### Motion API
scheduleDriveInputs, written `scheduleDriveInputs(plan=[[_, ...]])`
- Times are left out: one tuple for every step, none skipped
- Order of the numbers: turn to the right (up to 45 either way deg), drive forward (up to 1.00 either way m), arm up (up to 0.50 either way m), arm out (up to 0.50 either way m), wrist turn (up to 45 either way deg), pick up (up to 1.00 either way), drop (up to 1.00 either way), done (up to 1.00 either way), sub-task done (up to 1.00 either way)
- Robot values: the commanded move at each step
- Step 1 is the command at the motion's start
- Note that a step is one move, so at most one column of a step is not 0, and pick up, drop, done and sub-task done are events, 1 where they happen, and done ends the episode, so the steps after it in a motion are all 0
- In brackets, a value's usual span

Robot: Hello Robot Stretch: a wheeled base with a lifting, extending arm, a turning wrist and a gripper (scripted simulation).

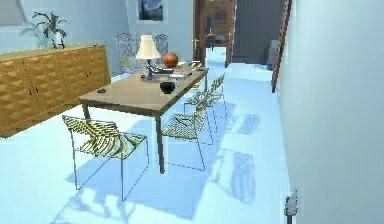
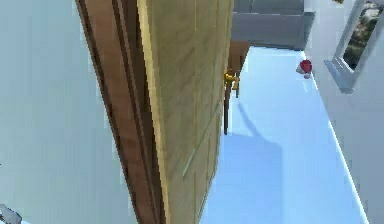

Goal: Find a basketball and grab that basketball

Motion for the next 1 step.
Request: scheduleDriveInputs(plan=[[18.0,0.0,0.0,0.0,0.0,0.0,0.0,0.0,0.0]])
